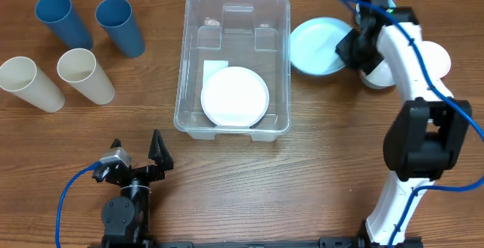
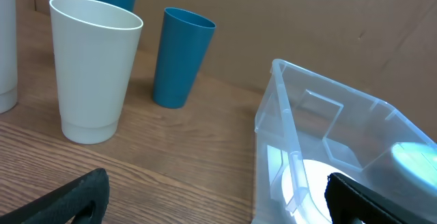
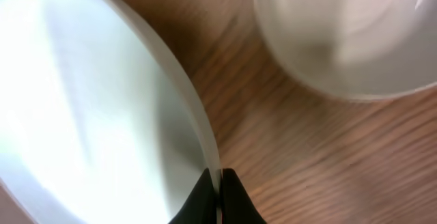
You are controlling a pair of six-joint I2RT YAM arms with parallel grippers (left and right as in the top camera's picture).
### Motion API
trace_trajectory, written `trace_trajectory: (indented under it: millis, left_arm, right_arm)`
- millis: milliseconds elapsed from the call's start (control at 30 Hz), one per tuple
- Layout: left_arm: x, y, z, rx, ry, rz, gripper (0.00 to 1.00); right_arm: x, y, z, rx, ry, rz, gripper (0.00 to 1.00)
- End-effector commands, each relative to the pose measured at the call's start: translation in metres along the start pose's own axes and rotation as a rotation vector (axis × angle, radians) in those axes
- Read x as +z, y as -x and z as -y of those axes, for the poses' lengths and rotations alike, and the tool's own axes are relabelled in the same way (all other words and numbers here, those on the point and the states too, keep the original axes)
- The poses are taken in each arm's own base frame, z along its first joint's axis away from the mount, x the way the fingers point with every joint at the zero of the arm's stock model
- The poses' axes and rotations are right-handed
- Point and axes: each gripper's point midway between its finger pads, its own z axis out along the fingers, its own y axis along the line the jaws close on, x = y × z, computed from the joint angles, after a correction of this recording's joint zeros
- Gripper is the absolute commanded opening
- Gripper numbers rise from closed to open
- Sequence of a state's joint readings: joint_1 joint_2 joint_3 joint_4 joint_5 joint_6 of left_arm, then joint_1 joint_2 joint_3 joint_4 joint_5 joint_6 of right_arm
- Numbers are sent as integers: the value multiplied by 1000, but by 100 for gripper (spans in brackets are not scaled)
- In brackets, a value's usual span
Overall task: Pack container
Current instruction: 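Lift the light blue plate and lower it into the bin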
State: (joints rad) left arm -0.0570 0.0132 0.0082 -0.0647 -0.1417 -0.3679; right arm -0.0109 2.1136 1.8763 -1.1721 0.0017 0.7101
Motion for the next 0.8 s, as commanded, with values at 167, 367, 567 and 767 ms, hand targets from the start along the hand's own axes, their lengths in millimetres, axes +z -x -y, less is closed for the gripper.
trace_trajectory:
  millis: [167, 367, 567, 767]
  left_arm:
    - [0, 1, 0, -8, -4, 5, 100]
    - [0, 1, 0, -7, -4, 5, 100]
    - [0, 1, 0, -7, -4, 5, 100]
    - [0, 1, 0, -7, -4, 5, 100]
  right_arm:
    - [-127, 57, 1, -30, 103, 213, 4]
    - [-190, 5, -36, -250, 218, 233, 4]
    - [-200, -85, -95, -506, 306, 161, 4]
    - [-172, -155, -136, -652, 296, 83, 4]
